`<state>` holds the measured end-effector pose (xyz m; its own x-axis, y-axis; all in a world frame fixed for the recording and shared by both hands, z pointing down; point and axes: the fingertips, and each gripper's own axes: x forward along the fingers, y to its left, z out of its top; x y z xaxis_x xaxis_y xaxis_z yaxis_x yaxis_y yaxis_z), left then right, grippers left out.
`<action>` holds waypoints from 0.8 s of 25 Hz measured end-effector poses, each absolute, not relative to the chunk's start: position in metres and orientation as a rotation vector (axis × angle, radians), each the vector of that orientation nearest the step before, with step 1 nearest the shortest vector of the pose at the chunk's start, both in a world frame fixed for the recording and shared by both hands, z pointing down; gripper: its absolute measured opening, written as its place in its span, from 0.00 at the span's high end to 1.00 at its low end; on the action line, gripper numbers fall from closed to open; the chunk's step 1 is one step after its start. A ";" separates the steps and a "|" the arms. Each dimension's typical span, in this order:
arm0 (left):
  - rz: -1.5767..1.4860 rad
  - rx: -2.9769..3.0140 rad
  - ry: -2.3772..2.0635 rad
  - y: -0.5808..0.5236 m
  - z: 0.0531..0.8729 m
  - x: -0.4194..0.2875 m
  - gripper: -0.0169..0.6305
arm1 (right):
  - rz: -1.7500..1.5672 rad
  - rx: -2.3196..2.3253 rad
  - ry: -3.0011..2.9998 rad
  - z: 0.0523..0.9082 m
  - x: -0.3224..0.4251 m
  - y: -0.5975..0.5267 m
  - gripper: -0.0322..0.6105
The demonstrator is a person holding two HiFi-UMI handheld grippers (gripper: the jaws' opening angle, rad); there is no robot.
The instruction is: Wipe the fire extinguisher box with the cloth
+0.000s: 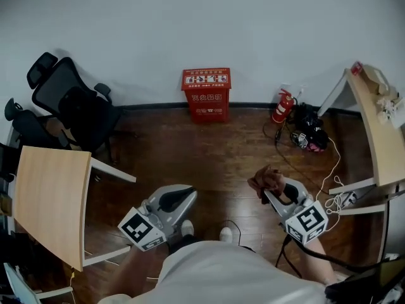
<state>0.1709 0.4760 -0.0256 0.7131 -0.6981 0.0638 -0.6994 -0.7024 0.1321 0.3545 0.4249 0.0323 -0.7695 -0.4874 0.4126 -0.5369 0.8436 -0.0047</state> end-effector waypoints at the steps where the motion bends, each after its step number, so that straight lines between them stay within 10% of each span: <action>1: 0.018 2.785 -1.132 0.478 -0.030 0.177 0.97 | 0.164 0.774 -2.628 0.030 0.359 0.428 0.76; 20: -0.021 2.875 -1.158 0.532 -0.057 0.139 0.97 | 0.079 0.810 -2.661 -0.001 0.305 0.479 0.76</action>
<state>0.1389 0.5323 -0.0569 0.7209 -0.6930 0.0033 -0.6924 -0.7201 0.0440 0.3053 0.4792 -0.0013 -0.7720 -0.5291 0.3523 -0.5492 0.8343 0.0495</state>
